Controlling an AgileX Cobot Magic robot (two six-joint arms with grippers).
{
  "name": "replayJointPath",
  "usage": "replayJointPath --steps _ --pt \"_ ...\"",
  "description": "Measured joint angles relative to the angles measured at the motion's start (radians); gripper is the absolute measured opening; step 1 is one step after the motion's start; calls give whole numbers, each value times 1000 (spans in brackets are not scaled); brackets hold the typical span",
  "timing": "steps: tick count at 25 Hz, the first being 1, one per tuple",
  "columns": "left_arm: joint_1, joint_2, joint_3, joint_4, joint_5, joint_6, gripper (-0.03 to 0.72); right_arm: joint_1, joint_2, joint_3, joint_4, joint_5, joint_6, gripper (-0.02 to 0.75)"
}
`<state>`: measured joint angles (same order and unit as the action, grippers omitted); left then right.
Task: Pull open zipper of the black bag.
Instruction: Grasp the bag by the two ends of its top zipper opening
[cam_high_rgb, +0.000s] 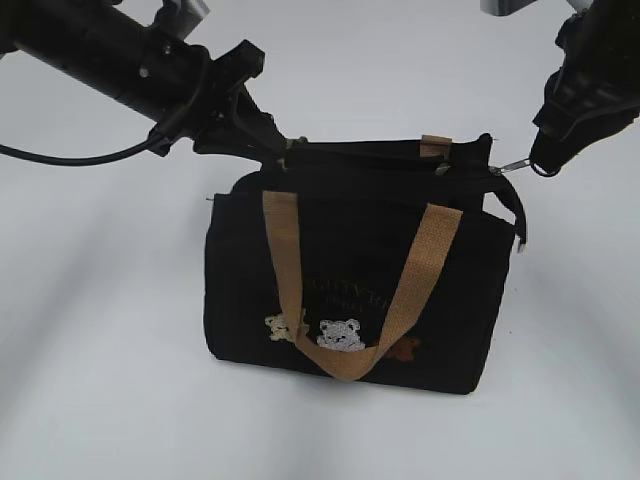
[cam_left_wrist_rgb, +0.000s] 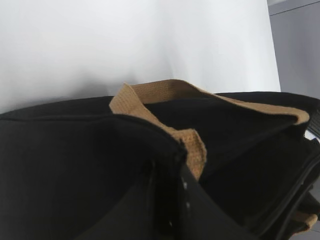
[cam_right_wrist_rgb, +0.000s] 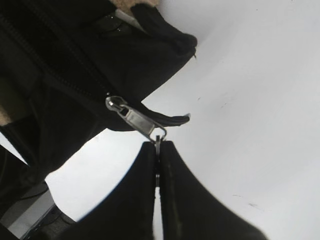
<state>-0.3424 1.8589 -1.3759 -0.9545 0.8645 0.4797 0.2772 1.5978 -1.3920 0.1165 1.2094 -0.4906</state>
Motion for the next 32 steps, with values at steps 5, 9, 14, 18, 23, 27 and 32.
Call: replayJointPath --steps 5,9,14,18,23,27,32 --pt "0 0 0 2 0 0 31 -4 0 0 15 3 5 -1" --pt "0 0 0 2 0 0 34 -5 0 0 7 4 44 -1" --pt "0 0 0 2 -1 0 43 -5 0 0 -29 5 105 -1" --pt "0 0 0 2 -1 0 56 -5 0 0 -48 5 153 -1" --pt "0 -26 0 41 12 0 148 -5 0 0 -44 6 186 99" --pt "0 -99 -1 171 49 0 347 -5 -28 0 -44 6 239 414" --pt "0 -221 -1 333 198 -77 430 -5 -122 38 8 7 256 562"
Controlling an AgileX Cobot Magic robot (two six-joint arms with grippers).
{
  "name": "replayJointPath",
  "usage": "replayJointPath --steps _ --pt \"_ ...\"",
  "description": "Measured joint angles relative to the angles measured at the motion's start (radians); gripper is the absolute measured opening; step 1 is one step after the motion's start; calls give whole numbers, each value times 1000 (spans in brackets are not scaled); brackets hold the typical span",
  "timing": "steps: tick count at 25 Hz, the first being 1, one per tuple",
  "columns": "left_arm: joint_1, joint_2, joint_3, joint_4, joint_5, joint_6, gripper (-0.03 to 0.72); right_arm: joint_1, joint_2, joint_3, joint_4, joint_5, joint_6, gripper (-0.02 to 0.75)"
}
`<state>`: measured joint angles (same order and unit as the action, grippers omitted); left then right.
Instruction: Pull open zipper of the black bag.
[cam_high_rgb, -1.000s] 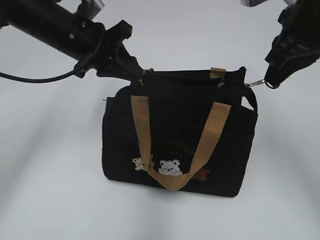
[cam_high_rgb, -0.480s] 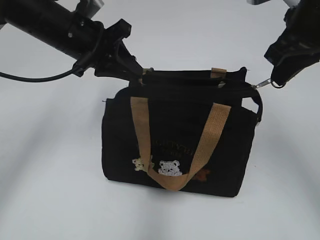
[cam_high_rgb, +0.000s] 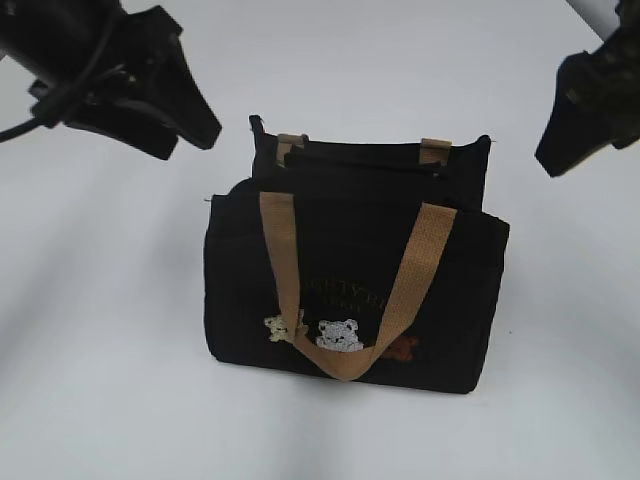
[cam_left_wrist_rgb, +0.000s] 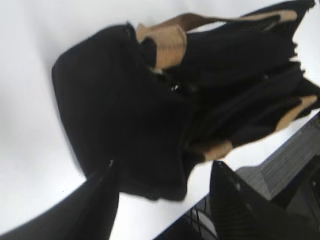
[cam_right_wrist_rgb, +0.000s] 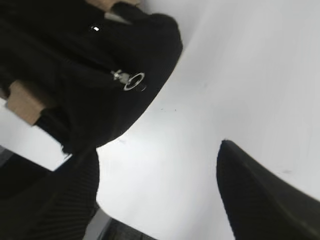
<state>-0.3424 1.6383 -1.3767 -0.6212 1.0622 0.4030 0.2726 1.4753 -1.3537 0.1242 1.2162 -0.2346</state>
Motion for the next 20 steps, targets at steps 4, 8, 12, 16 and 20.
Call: replayJointPath --steps 4,8,12,16,20 --pt "0 -141 51 98 108 -101 436 0 -118 149 39 0 3 571" --pt "0 -355 224 197 96 -172 436 0 -276 333 61 0 3 571" --pt "0 -612 423 297 70 -228 436 0 -452 502 74 3 5 572" --pt "0 -925 590 373 38 -243 436 0 -650 623 74 3 9 572" --pt "0 -1156 696 429 28 -245 436 0 -844 710 72 6 9 572"
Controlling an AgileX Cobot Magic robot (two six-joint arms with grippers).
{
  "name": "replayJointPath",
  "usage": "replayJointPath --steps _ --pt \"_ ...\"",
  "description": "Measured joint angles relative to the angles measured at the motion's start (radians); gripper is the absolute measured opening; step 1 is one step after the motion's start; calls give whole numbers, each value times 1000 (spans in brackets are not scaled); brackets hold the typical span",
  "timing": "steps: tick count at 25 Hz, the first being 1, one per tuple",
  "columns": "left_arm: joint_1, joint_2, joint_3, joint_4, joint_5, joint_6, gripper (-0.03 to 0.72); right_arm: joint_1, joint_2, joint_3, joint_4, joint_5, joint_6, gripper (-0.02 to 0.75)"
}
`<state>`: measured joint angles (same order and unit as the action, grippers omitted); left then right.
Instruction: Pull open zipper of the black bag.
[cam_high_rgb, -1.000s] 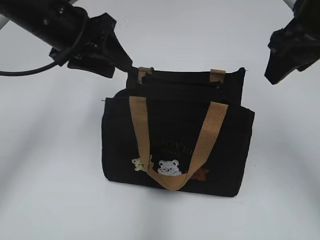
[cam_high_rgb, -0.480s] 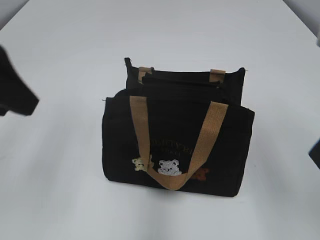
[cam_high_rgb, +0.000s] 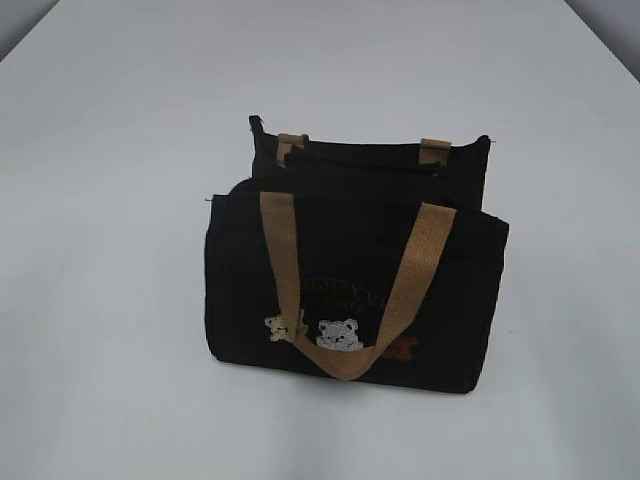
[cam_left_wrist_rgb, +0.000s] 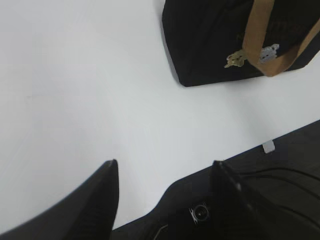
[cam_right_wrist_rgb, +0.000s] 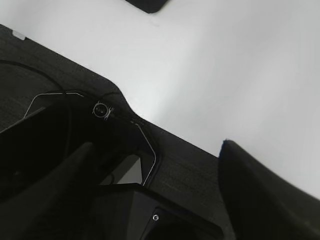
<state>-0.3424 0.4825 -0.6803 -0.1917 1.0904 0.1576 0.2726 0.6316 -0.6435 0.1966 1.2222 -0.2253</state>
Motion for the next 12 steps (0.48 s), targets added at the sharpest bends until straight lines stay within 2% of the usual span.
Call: replayJointPath --steps 7,12 --pt "0 -336 81 37 96 0 436 0 -275 93 -4 -3 3 572" --pt "0 -449 91 66 102 0 436 0 -389 137 -5 -88 3 572"
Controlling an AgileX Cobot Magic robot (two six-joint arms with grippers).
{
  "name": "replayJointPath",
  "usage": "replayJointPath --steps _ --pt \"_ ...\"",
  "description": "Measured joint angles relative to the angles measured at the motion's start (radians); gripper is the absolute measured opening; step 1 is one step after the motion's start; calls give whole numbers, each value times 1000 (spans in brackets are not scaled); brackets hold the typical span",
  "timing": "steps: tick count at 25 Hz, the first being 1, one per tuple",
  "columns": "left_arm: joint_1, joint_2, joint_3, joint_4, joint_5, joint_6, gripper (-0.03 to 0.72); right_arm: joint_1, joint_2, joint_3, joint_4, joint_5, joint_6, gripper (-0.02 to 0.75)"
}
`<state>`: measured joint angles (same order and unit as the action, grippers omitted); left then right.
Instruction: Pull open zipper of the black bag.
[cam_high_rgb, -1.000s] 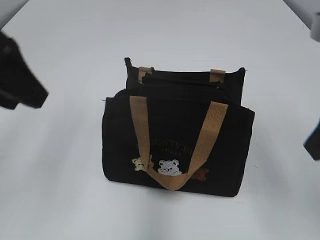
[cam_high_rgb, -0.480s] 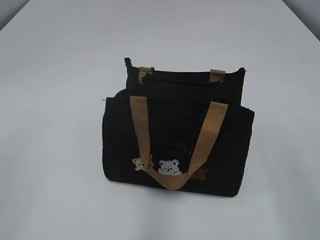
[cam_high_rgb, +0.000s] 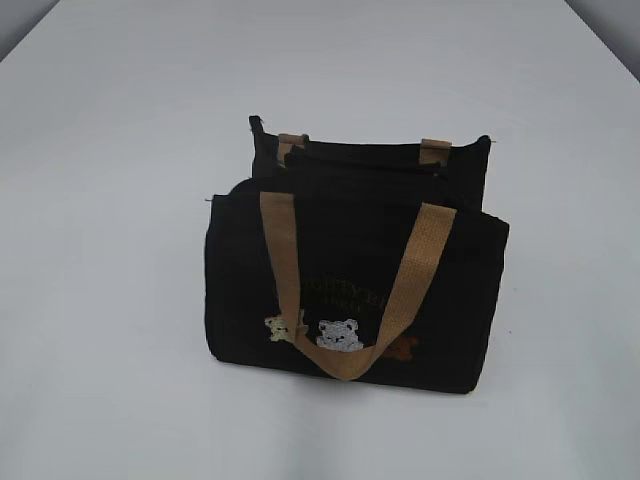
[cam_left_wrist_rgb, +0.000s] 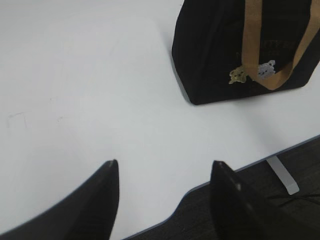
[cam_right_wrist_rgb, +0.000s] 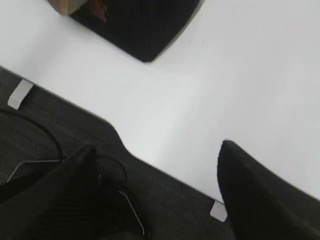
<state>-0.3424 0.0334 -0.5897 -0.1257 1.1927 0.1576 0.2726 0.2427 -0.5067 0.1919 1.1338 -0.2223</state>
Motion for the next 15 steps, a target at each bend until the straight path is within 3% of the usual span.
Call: replayJointPath --steps 15 --pt "0 -10 61 -5 -121 0 436 0 -11 19 8 -34 0 572"
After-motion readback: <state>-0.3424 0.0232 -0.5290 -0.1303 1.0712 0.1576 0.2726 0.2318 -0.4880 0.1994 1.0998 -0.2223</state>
